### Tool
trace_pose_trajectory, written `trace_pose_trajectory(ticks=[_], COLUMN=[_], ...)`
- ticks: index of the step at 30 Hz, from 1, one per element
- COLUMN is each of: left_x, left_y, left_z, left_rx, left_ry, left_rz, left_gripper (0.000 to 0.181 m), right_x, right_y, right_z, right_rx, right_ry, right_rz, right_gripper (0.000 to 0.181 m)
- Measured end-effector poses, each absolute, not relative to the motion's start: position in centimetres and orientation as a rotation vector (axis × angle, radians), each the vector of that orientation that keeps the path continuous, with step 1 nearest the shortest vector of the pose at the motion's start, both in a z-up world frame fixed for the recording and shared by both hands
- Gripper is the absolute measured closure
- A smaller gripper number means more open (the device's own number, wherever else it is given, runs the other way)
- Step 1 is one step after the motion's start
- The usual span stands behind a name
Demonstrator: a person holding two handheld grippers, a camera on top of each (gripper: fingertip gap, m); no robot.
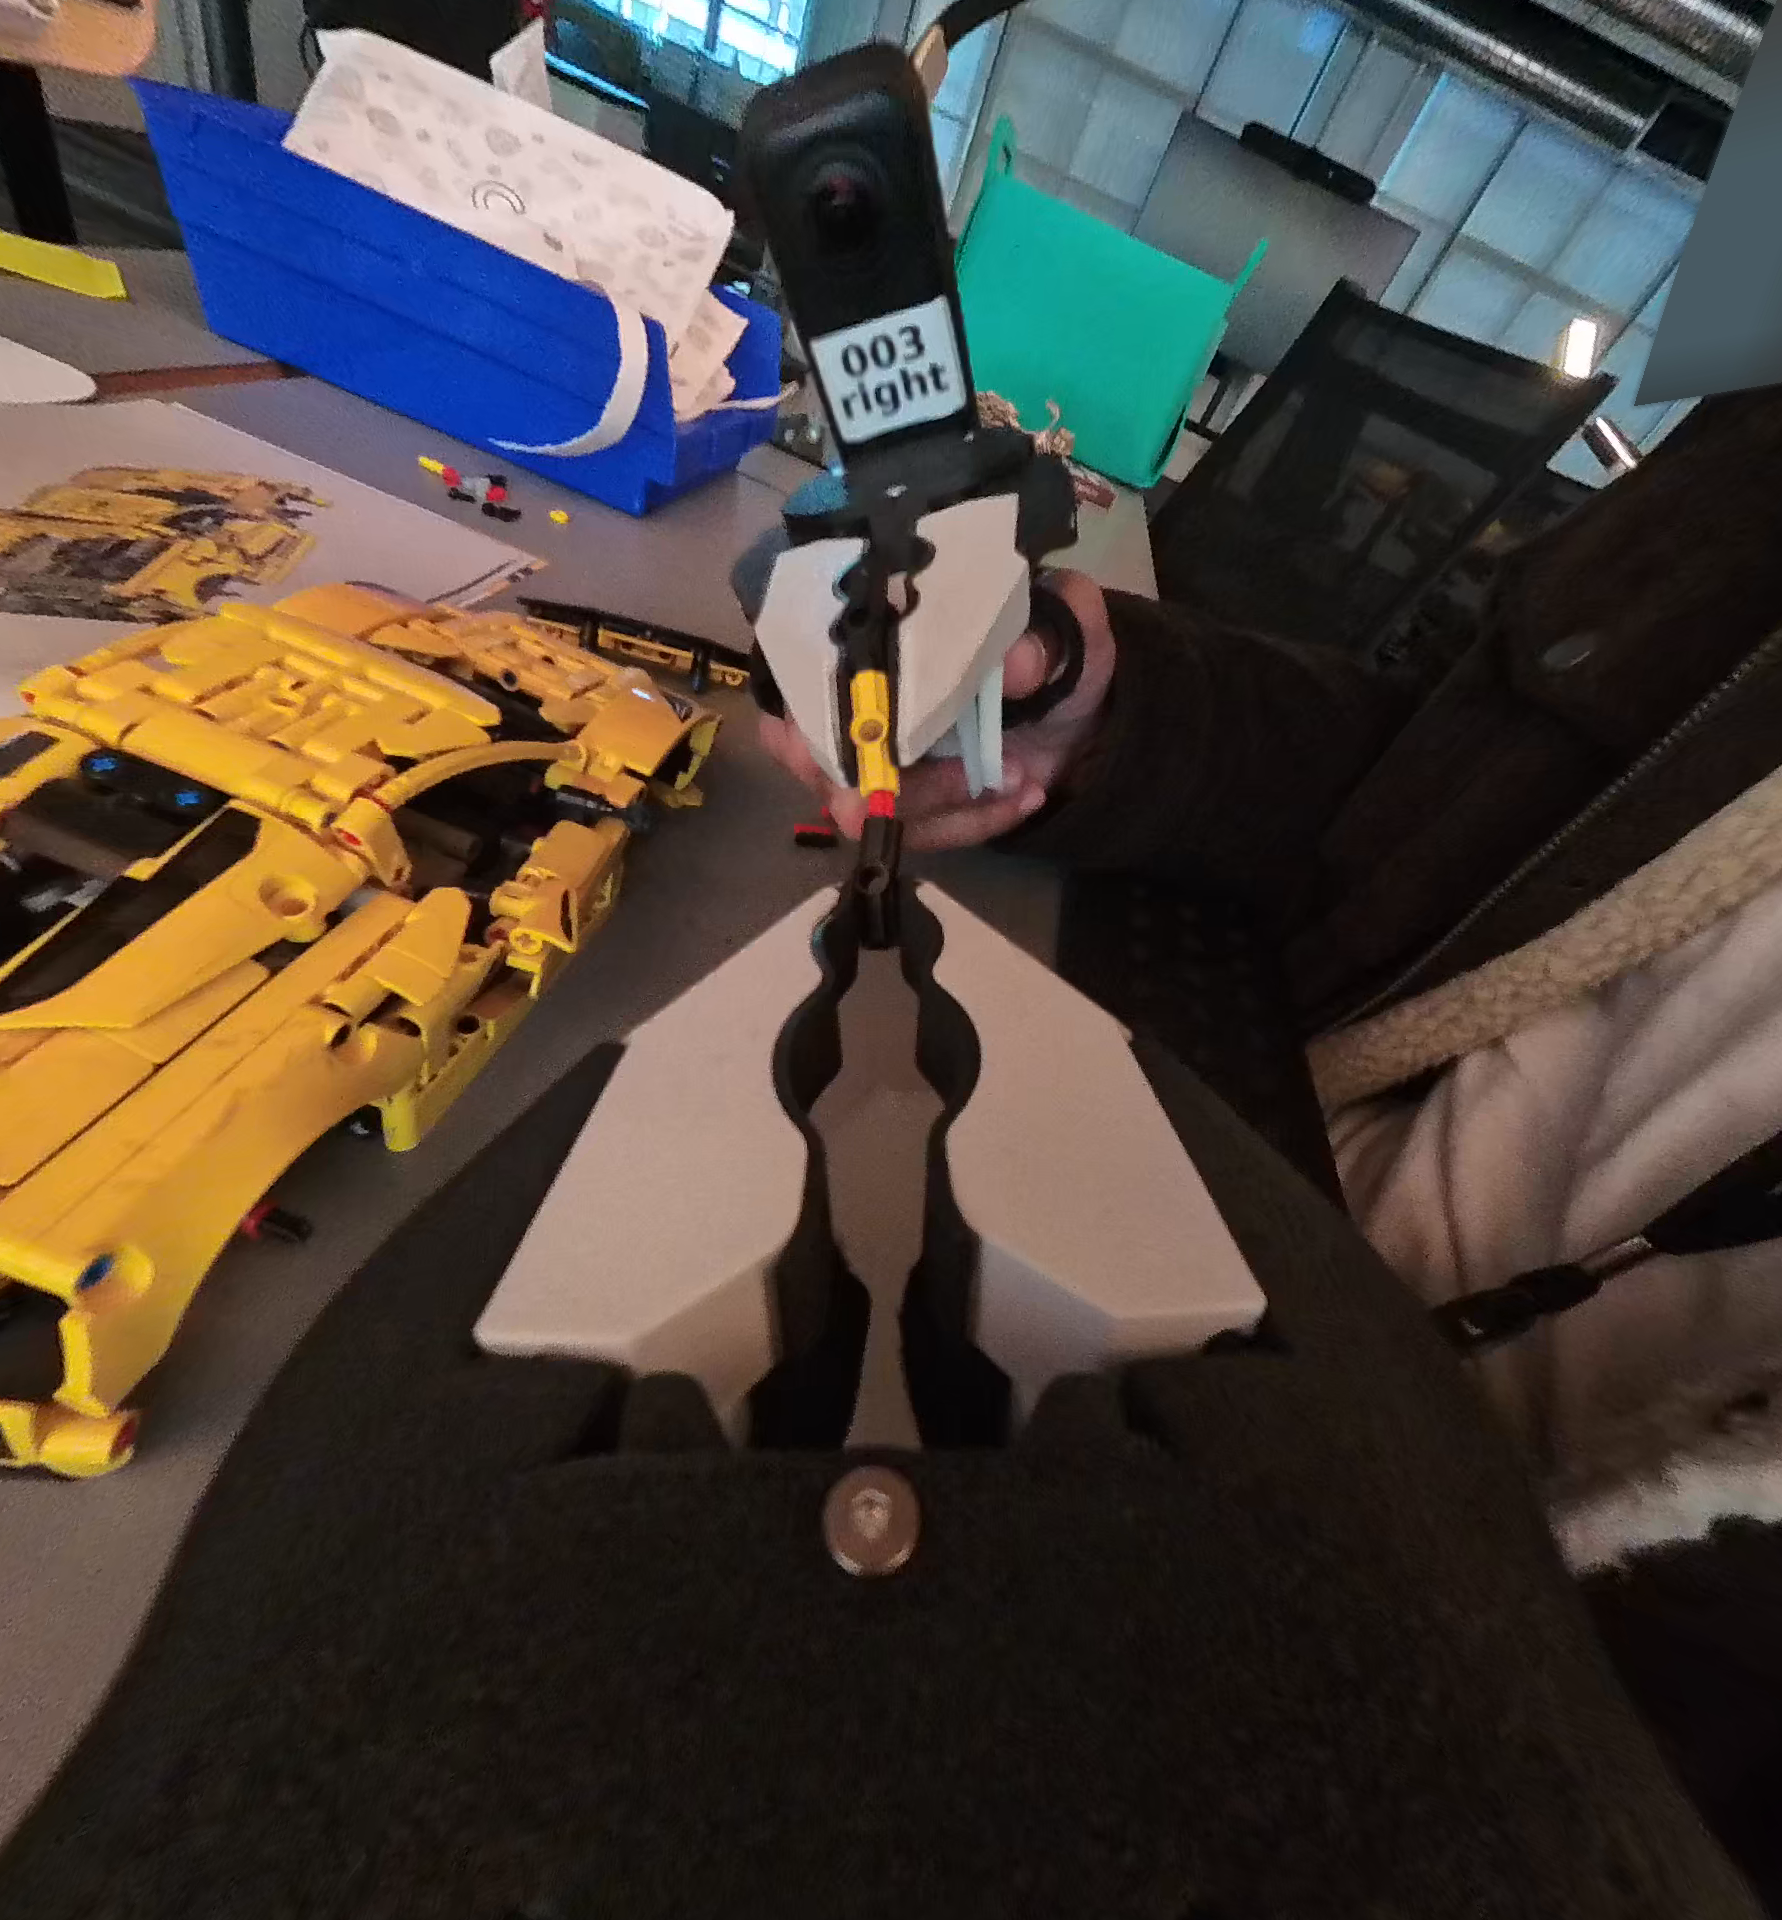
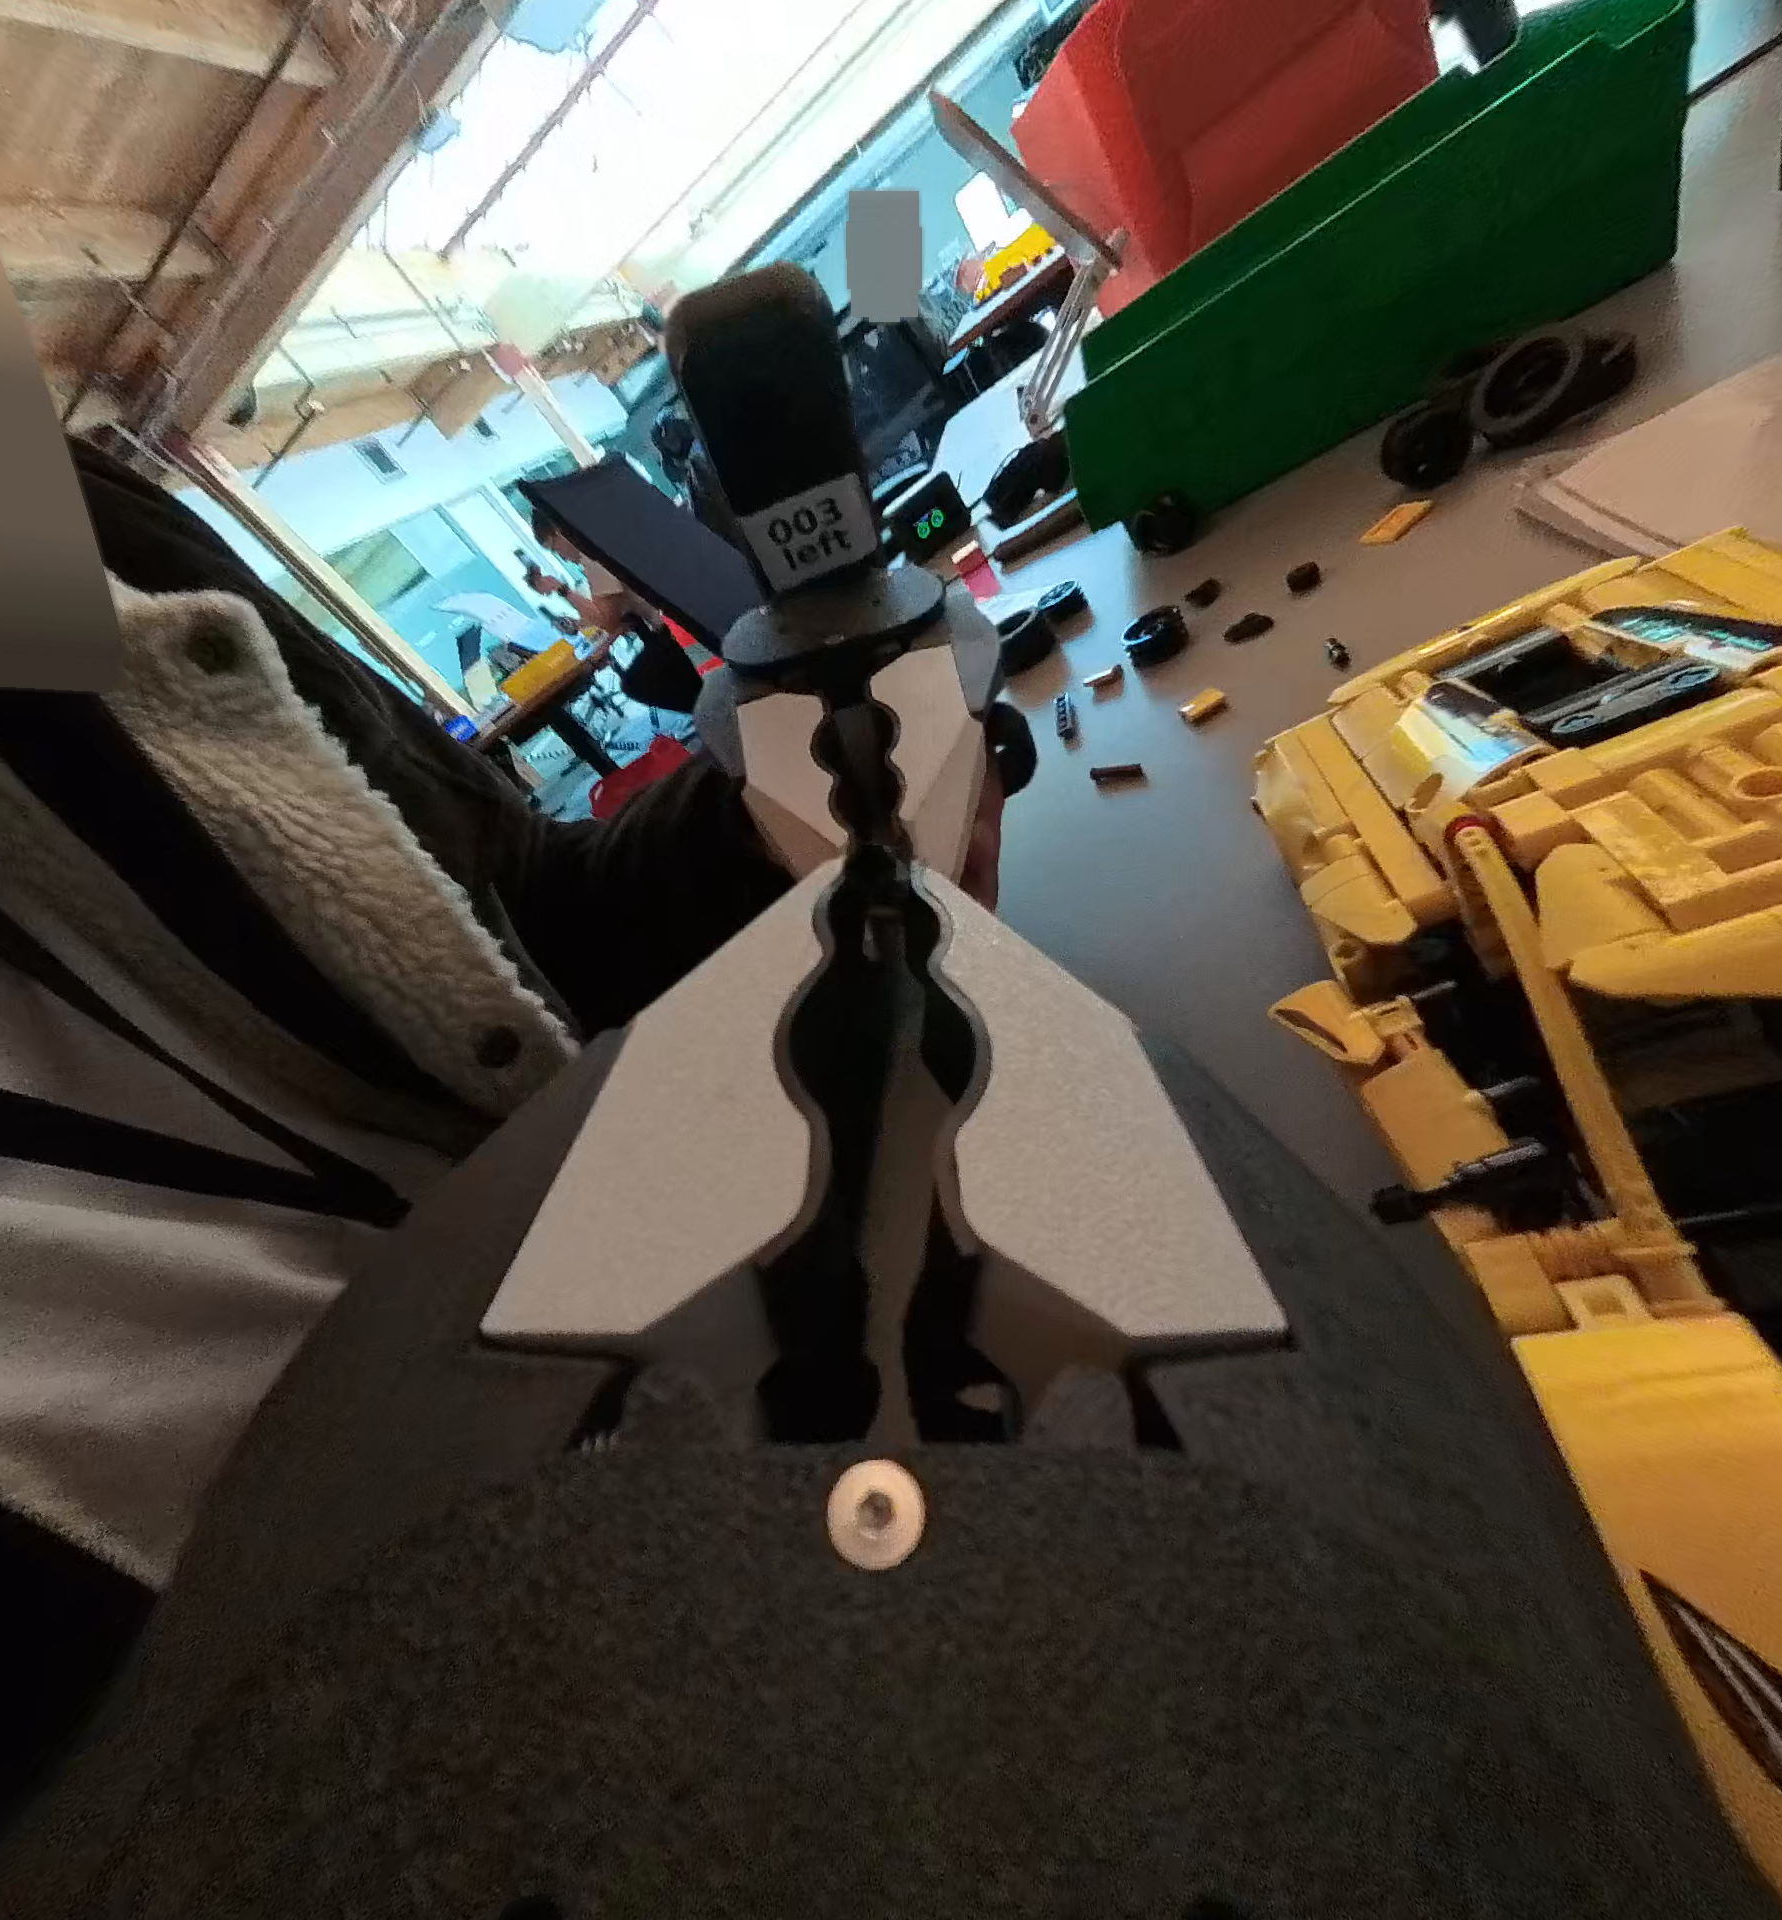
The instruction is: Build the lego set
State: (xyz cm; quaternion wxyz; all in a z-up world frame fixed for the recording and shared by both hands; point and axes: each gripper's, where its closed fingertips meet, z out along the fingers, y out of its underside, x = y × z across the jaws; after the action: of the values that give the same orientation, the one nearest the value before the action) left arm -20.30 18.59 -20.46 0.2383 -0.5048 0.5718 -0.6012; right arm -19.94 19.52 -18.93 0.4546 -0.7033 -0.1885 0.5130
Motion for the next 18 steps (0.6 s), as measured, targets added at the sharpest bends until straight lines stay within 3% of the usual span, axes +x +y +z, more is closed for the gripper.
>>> trace_pose_trajectory(ticks=[5, 18], left_x=[-20.15, -20.17], left_y=[18.9, 19.04], left_z=[-20.98, -20.21], left_rx=[-1.458, -1.472], left_ry=[1.543, 1.467], left_rz=[-1.69, -1.796], left_gripper=[0.176, 0.176], right_x=[-19.86, -20.32], right_y=[19.7, 20.01], right_z=[-19.55, -19.25], right_rx=[-1.758, -1.722], right_ry=[-0.546, -0.525], right_rz=[1.085, 1.116], right_gripper=[0.174, 0.174])
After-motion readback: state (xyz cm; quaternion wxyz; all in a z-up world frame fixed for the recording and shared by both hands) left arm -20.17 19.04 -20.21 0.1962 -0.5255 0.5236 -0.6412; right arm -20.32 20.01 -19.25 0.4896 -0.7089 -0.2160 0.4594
